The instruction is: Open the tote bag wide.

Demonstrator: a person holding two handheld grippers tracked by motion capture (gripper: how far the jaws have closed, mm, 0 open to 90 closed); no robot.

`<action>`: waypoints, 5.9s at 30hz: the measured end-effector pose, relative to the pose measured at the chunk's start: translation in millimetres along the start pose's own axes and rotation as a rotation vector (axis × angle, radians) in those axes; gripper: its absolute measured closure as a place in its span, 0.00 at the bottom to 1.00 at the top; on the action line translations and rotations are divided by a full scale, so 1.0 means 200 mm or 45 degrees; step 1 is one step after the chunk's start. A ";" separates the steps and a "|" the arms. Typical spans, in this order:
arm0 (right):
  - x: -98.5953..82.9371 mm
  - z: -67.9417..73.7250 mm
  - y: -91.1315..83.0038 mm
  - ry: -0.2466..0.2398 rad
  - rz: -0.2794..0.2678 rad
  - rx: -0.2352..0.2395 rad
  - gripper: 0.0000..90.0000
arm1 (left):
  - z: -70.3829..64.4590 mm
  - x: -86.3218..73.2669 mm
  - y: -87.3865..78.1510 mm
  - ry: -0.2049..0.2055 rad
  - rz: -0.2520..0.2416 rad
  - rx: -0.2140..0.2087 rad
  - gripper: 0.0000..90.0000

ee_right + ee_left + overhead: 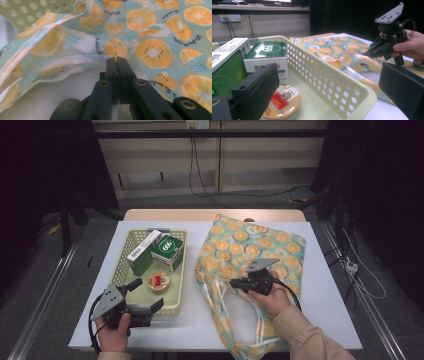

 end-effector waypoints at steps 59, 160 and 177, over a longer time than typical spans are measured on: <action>0.12 0.01 0.10 0.015 0.049 -0.041 0.39 | 0.00 0.00 0.01 -0.018 -0.002 -0.002 0.03; 0.15 0.32 -0.06 0.070 -0.041 0.245 1.00 | 0.04 0.00 -0.01 -0.015 -0.008 0.021 0.03; 0.15 -0.10 -0.12 0.147 -0.092 0.020 1.00 | 0.03 -0.01 0.00 -0.008 0.003 0.009 0.03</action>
Point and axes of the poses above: each handheld gripper's, and its own axes: y roughly forward along the jaws, x roughly out of its top, z roughly to its left, the point moved 10 cm from there along y, roughly forward along the jaws, and after that the axes turned 13 degrees about -z, right-handed, at the moved point
